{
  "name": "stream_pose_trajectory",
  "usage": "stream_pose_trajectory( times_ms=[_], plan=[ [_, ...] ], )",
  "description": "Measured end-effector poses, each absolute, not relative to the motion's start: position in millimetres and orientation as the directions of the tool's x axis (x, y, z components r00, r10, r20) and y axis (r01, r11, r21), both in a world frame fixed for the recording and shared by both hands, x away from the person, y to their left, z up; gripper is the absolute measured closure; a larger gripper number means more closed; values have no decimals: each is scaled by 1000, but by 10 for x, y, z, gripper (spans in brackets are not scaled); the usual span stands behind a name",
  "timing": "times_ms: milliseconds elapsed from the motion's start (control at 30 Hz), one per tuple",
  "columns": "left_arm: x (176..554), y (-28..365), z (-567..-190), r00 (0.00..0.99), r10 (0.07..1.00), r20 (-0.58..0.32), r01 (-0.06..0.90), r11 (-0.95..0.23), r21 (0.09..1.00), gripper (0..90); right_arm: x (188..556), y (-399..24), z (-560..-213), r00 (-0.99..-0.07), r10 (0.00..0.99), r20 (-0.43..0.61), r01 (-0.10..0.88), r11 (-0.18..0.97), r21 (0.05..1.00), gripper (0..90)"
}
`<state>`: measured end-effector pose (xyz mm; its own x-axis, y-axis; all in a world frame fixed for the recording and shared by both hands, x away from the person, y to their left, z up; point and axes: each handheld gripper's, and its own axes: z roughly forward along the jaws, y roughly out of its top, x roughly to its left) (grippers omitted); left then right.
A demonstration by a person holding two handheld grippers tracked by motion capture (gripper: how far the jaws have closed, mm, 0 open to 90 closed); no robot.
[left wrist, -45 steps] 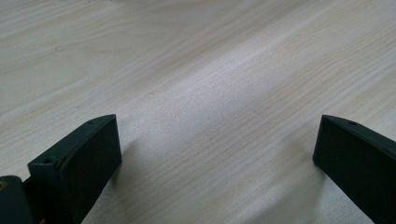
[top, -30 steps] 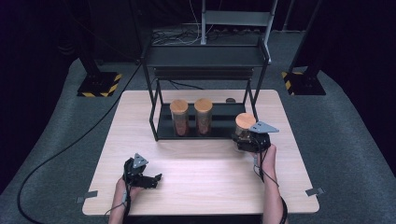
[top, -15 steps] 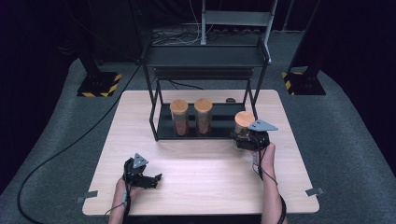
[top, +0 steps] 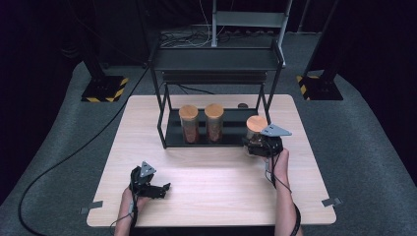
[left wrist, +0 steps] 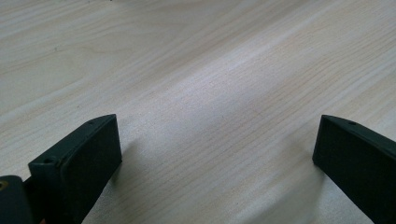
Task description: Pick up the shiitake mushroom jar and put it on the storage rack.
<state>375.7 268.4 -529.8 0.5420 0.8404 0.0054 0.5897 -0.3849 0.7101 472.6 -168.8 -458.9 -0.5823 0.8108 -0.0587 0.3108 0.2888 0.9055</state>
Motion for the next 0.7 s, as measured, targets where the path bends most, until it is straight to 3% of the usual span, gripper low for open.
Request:
stream_pose_trajectory(
  times_ms=[700],
  plan=[
    [3758, 2684, -5298, 542, 840, 5, 590, -385, 710, 4, 4818, -1630, -4544, -579, 813, -59, 307, 285, 908, 247]
  ],
)
